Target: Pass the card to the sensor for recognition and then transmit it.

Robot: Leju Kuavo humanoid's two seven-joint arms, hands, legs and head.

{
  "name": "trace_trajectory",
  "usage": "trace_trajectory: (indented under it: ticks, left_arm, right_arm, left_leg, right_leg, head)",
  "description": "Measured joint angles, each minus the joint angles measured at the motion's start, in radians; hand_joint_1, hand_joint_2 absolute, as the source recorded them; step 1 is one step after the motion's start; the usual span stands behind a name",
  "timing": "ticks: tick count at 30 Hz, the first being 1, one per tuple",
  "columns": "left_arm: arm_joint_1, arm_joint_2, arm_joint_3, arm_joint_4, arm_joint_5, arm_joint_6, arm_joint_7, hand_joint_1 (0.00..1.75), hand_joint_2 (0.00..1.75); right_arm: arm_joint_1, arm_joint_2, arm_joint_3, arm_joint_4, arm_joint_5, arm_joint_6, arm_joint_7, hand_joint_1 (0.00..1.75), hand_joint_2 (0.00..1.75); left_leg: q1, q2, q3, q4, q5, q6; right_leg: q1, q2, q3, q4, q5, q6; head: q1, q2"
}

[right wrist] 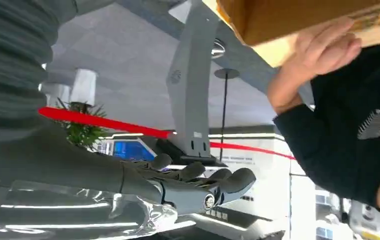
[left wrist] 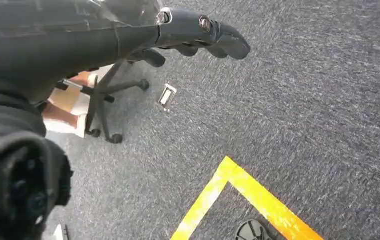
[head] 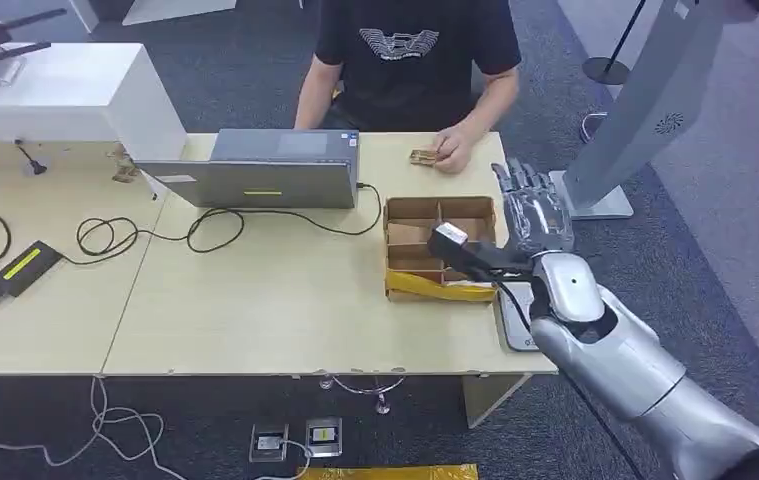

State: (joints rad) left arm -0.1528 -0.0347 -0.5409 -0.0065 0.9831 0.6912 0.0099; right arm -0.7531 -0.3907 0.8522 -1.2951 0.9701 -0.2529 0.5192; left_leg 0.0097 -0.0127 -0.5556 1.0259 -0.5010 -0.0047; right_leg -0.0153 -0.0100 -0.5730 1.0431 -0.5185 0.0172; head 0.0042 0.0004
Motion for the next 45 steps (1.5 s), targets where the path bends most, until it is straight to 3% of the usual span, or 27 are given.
trace_trajectory:
  ticks: [14,31,45]
  left_arm:
    - [0.009,0.001,0.057,0.0,0.001,0.0,-0.01,0.0,0.0]
    - [0.015,0.003,0.108,0.0,-0.001,0.0,-0.01,0.0,0.0]
    - [0.022,0.011,0.141,0.0,-0.011,0.0,-0.01,0.0,0.0]
  right_arm:
    - [0.128,-0.055,-0.007,-0.095,0.018,0.061,0.042,0.0,1.75]
    - [0.163,-0.081,-0.01,-0.139,0.013,0.08,0.042,0.0,1.75]
    - [0.175,-0.055,0.003,-0.127,-0.025,0.019,0.01,0.0,1.75]
  left_leg:
    - [0.0,0.0,0.0,0.0,0.0,0.0]
    - [0.0,0.0,0.0,0.0,0.0,0.0]
    - [0.0,0.0,-0.001,0.0,0.0,0.0]
  right_leg:
    - [0.0,0.0,0.0,0.0,0.0,0.0]
    - [0.0,0.0,0.0,0.0,0.0,0.0]
    - [0.0,0.0,0.0,0.0,0.0,0.0]
  head:
    - [0.0,0.0]
    - [0.0,0.0]
    - [0.0,0.0]
